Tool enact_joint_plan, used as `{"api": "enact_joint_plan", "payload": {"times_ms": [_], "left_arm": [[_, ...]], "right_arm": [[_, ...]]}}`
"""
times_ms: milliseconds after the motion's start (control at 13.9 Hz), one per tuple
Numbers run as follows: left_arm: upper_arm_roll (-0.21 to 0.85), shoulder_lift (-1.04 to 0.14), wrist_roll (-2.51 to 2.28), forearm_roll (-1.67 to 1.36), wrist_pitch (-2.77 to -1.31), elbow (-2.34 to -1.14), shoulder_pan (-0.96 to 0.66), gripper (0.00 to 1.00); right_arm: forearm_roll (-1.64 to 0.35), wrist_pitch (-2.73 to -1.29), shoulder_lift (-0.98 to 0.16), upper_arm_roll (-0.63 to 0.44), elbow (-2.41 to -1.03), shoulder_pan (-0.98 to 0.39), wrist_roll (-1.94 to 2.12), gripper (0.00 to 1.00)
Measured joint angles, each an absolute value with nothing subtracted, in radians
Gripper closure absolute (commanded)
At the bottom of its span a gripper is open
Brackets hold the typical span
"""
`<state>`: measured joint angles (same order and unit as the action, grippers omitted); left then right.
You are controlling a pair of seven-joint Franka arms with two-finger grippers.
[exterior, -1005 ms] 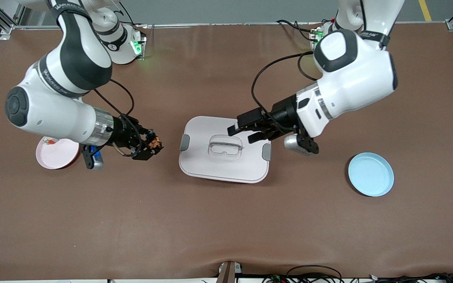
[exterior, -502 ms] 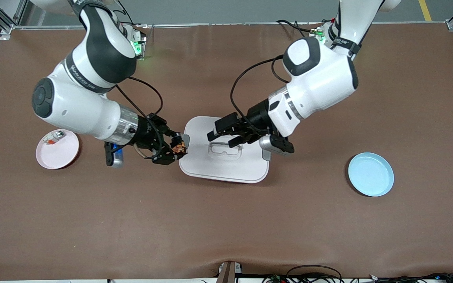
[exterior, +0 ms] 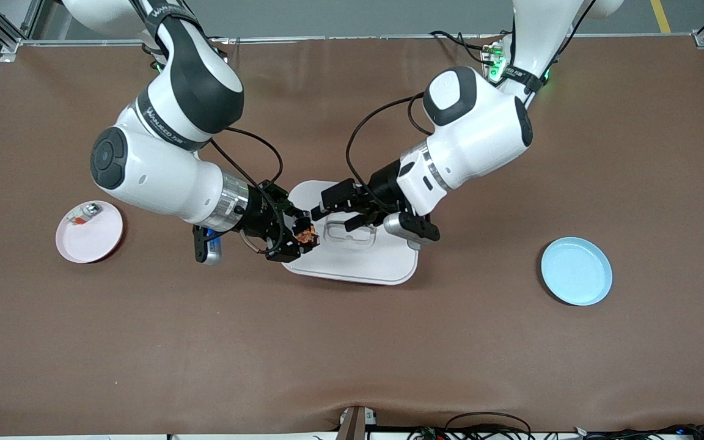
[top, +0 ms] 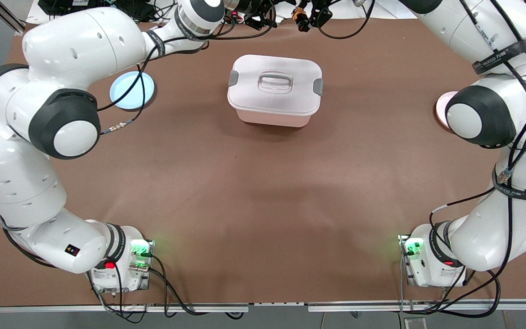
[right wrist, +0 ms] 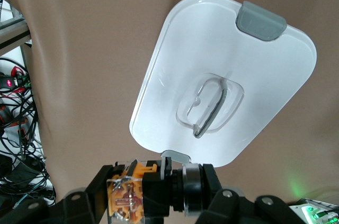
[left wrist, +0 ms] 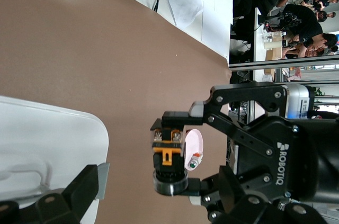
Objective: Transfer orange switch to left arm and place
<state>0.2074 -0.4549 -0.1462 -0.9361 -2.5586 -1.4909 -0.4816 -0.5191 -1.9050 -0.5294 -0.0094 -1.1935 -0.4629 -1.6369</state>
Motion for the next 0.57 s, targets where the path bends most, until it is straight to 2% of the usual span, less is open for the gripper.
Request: {"api": "enact_joint_plan", "payload": {"times_ms": [574], "left_arm": [[0.206,-0.516,-0.114,-0.936,-2.571,-1.424,-0.481,0.00]], "right_arm": [[-0.519,-1.906,-0.534,-0.012,-1.146,-0.491,-1.701,1.00]]}}
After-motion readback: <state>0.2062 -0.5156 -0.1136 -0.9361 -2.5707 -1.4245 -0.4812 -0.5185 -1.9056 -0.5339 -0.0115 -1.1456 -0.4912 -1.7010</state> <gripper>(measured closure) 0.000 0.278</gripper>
